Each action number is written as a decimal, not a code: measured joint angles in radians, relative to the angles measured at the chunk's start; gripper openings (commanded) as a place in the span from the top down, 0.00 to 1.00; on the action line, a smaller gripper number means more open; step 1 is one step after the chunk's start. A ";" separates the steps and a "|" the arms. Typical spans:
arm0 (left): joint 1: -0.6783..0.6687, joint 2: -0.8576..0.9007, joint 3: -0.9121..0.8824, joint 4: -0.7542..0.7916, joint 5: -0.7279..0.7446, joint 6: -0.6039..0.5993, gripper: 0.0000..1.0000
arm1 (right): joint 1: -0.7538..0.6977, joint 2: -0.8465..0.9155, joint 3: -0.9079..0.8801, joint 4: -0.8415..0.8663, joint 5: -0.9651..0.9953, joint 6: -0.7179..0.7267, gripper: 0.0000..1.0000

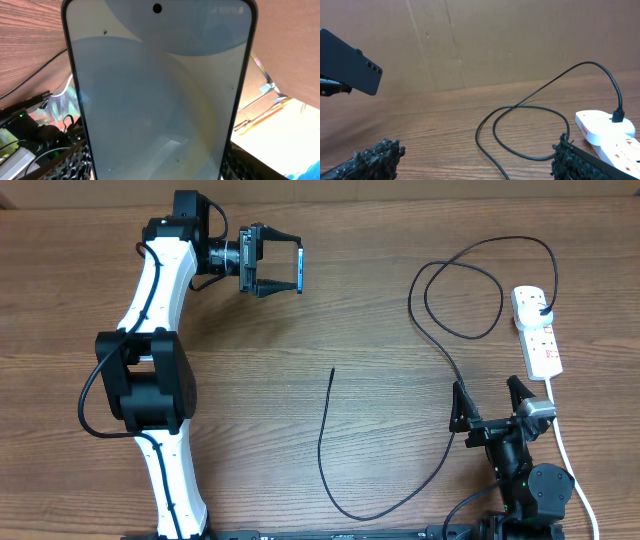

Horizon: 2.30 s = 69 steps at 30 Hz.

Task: Plug charger to phone and switch on socket
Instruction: 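Hold the phone raised upright in the left gripper, then rotate the held phone and move it toward the table center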

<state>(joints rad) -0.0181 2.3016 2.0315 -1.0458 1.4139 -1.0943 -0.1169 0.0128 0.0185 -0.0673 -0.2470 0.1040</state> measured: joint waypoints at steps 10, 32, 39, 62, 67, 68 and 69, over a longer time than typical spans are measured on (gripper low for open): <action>0.000 0.000 0.000 0.000 0.000 0.000 0.95 | 0.000 0.000 0.000 -0.001 0.000 0.000 0.00; -0.013 0.000 0.000 -0.039 -0.349 0.046 0.96 | 0.000 0.000 0.000 -0.001 0.000 0.000 0.00; -0.035 0.000 0.000 -0.118 -0.542 0.055 0.96 | 0.000 0.000 0.000 0.000 0.000 0.000 0.00; -0.068 0.000 0.000 -0.259 -0.787 0.104 0.96 | 0.000 0.000 0.000 0.000 0.000 0.000 0.00; -0.070 0.000 0.000 -0.261 -0.791 0.104 0.96 | 0.000 0.000 0.000 0.000 0.000 0.000 0.00; -0.071 0.000 0.000 -0.264 -0.792 0.104 0.96 | 0.000 0.000 0.000 0.002 0.000 0.000 0.00; -0.073 0.000 0.000 -0.267 -0.793 0.104 0.96 | 0.000 0.000 0.000 0.002 0.000 0.000 0.00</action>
<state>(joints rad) -0.0910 2.3016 2.0315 -1.3125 0.6209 -0.9905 -0.1169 0.0128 0.0185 -0.0654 -0.2466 0.1040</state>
